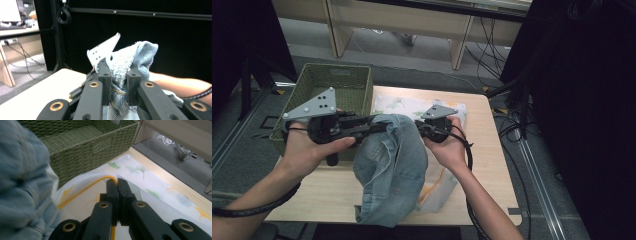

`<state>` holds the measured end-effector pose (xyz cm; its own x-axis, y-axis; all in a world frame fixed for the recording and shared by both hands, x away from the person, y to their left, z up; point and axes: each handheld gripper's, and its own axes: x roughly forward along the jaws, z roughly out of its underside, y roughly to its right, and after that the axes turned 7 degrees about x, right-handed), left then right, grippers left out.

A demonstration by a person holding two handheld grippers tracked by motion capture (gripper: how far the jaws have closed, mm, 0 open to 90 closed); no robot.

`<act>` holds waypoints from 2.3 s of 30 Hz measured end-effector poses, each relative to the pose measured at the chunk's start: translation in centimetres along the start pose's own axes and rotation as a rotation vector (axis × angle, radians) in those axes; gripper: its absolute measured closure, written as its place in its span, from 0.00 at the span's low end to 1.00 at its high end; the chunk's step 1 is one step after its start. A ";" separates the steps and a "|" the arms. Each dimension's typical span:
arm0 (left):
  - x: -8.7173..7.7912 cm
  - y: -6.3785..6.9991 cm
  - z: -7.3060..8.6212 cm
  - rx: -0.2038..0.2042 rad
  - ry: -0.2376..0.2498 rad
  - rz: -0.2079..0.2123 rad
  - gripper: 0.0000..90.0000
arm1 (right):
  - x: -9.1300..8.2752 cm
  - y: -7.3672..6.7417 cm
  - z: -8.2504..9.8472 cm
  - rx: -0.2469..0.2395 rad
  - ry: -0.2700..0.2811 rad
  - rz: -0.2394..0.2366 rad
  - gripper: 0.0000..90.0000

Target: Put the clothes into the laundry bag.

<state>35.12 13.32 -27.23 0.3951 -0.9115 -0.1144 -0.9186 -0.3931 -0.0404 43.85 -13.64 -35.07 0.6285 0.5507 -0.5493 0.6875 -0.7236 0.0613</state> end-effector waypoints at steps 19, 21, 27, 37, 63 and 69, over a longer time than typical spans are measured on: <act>6.9 -3.0 10.1 -0.196 -0.328 0.000 0.87 | 0.0 0.0 0.1 0.021 0.012 -0.006 1.00; 8.0 -3.0 11.3 -0.186 -0.373 -0.015 0.87 | 0.0 -0.1 0.1 0.021 0.011 -0.007 1.00; 11.1 -2.9 14.2 -0.120 -0.500 -0.069 0.87 | 0.3 -0.4 0.4 -0.002 -0.009 -0.022 1.00; 10.4 -2.9 14.6 -0.105 -0.443 -0.101 0.52 | 0.6 0.0 1.3 -0.001 -0.038 -0.018 1.00; 1.9 -3.5 20.4 -0.289 -0.587 -0.148 0.38 | 0.9 -0.5 1.3 -0.008 -0.069 -0.023 1.00; 2.8 -3.6 21.4 -0.300 -0.651 -0.092 0.67 | 1.2 -0.8 1.4 -0.016 -0.079 -0.028 1.00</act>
<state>39.34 14.80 -48.62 0.3003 -0.6527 -0.6956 -0.8032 -0.5664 0.1847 43.54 -13.05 -36.93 0.5788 0.5359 -0.6147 0.7107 -0.7011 0.0580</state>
